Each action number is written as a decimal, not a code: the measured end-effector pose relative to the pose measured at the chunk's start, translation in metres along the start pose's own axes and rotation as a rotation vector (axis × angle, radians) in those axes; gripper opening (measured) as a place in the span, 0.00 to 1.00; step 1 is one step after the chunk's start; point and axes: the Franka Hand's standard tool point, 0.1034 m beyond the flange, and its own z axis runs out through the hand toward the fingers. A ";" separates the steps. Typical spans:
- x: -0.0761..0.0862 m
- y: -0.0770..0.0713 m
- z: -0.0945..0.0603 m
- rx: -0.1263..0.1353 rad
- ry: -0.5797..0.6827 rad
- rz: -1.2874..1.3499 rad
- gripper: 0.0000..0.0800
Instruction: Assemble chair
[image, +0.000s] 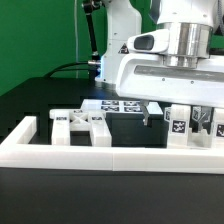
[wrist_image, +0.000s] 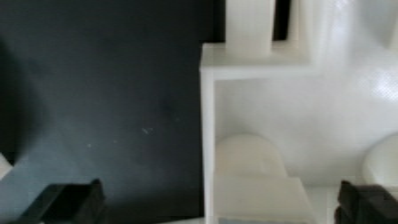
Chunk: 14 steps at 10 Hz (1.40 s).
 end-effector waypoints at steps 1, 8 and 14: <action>0.000 0.000 -0.001 0.001 0.000 -0.001 0.81; -0.004 0.002 -0.021 0.020 0.005 0.012 0.81; -0.036 -0.008 0.006 0.010 0.034 -0.021 0.81</action>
Offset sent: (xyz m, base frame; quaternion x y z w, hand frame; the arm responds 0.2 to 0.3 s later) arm -0.0196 0.0003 0.0217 -0.0006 -0.0208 0.0010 0.9998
